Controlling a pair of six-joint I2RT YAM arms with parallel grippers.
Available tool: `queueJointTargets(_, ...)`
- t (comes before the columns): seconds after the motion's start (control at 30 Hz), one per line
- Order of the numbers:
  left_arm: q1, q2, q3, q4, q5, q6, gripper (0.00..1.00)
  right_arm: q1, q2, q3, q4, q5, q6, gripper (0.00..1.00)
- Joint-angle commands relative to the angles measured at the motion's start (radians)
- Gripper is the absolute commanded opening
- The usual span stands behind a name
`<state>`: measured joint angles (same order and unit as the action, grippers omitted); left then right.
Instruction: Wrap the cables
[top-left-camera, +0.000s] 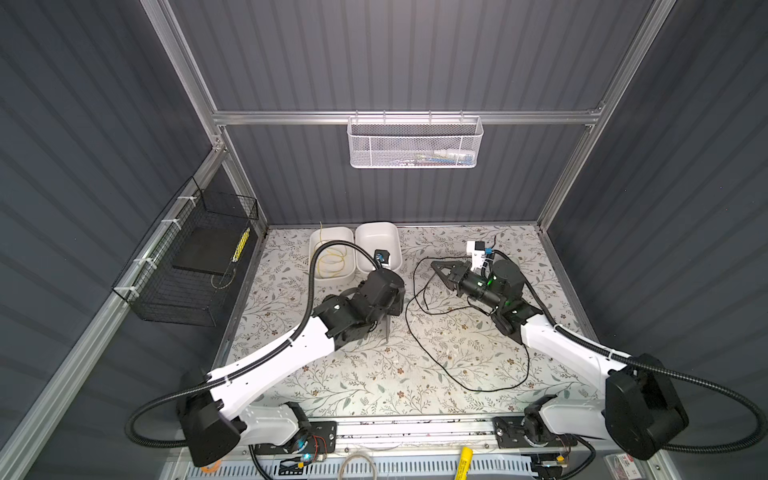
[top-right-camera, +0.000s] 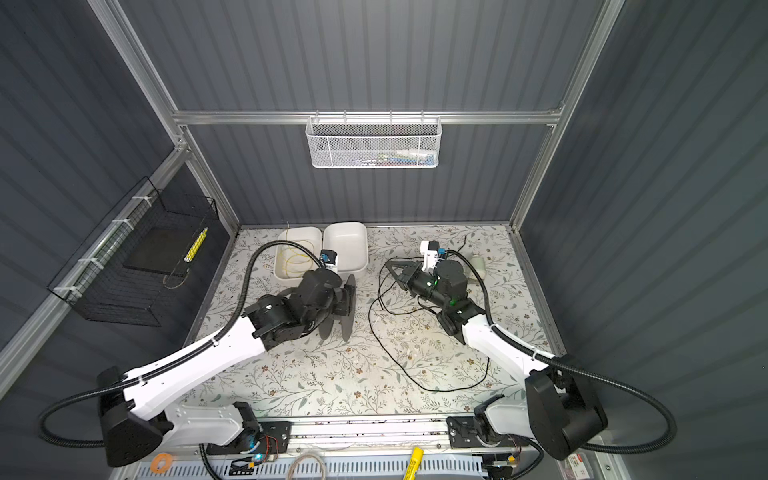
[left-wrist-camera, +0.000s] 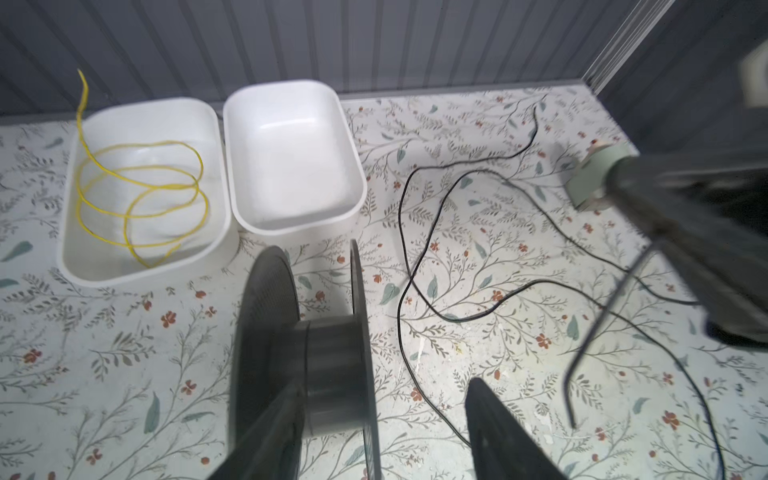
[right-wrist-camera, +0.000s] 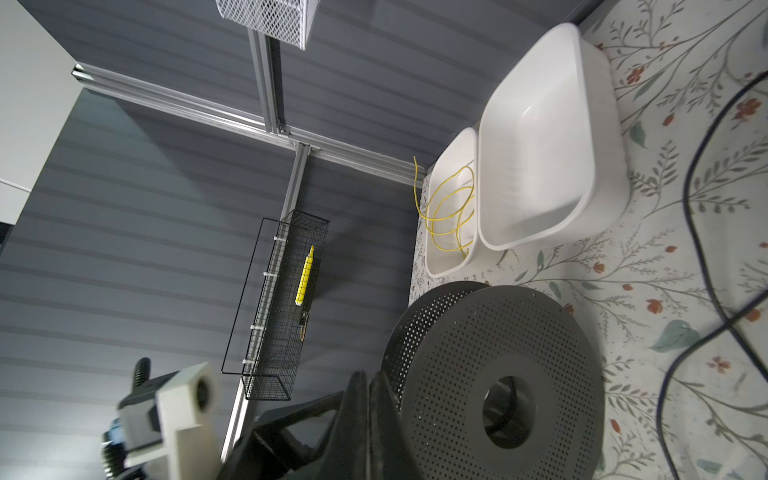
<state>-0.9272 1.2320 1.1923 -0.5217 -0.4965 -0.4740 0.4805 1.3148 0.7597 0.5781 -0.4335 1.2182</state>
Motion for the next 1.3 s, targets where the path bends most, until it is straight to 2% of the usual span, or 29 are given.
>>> queueJointTargets(0.0,0.044,-0.077,-0.015,-0.080,0.033,0.041,0.64,0.041,0.035,0.078,0.033,-0.005,-0.016,0.00)
queueJointTargets(0.13,0.267,-0.210,-0.173,0.003,0.334,0.004,0.62,0.102,0.103,0.164,0.042,-0.001,-0.014,0.00)
queueJointTargets(0.2,0.334,-0.262,-0.269,0.091,0.482,-0.018,0.64,0.146,0.148,0.212,0.055,0.008,-0.012,0.00)
queueJointTargets(0.33,0.359,-0.340,-0.371,0.161,0.558,-0.049,0.65,0.218,0.276,0.308,0.056,0.028,-0.005,0.00)
queueJointTargets(0.53,0.399,-0.387,-0.420,0.228,0.689,-0.085,0.66,0.242,0.437,0.426,0.024,0.022,-0.021,0.00)
queueJointTargets(0.7,0.413,-0.368,-0.498,0.316,0.739,-0.104,0.67,0.249,0.500,0.455,0.023,0.001,-0.019,0.00)
queueJointTargets(0.9,0.423,-0.346,-0.554,0.373,0.681,-0.094,0.65,0.260,0.515,0.442,0.026,-0.003,-0.017,0.00)
queueJointTargets(1.07,0.429,-0.278,-0.576,0.498,0.719,-0.117,0.63,0.264,0.517,0.426,0.034,-0.001,-0.013,0.00)
queueJointTargets(1.27,0.430,-0.221,-0.572,0.543,0.701,-0.111,0.54,0.265,0.515,0.409,0.059,-0.007,0.007,0.00)
